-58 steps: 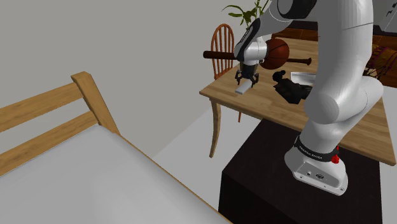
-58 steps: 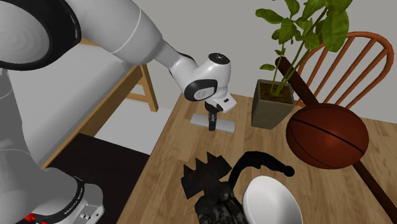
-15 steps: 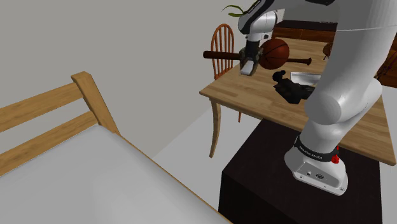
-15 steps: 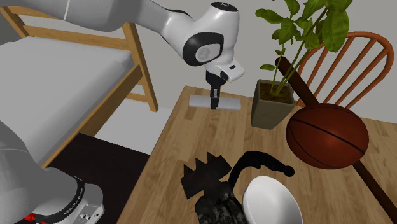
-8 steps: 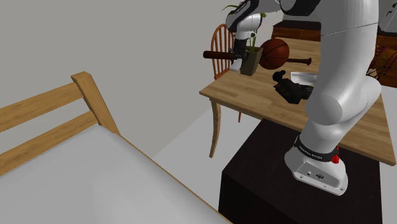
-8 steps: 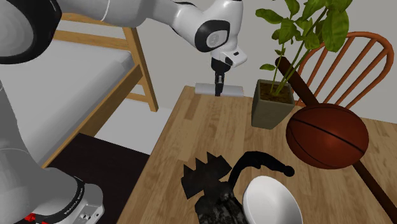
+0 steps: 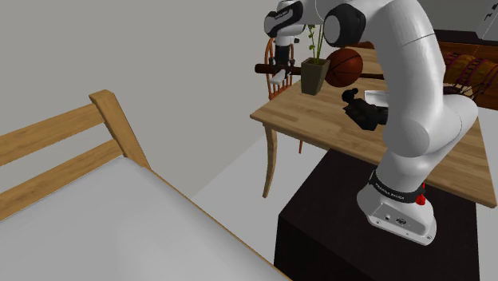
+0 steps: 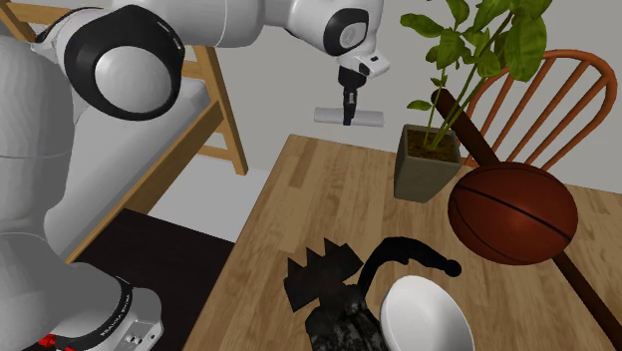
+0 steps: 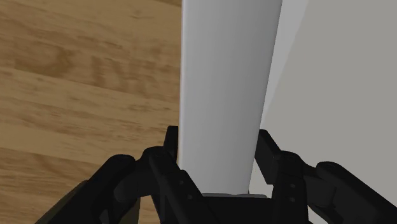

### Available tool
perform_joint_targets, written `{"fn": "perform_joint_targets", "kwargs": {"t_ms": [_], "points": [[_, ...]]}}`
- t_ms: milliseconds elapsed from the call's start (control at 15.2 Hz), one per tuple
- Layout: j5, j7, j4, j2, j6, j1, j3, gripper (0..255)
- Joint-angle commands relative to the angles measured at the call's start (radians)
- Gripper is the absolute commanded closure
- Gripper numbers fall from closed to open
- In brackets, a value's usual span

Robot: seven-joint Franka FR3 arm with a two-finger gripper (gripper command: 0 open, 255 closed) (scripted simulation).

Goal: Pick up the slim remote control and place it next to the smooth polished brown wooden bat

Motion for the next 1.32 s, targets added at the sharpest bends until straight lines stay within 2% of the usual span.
{"fn": "perform_joint_targets", "kwargs": {"t_ms": [0,1254], "points": [[0.007,0.024,0.190,0.111,-0.077,-0.010,0.010,255],[0.023,0.009,0.070,0.190,0.121,-0.006,0.022,255]]}}
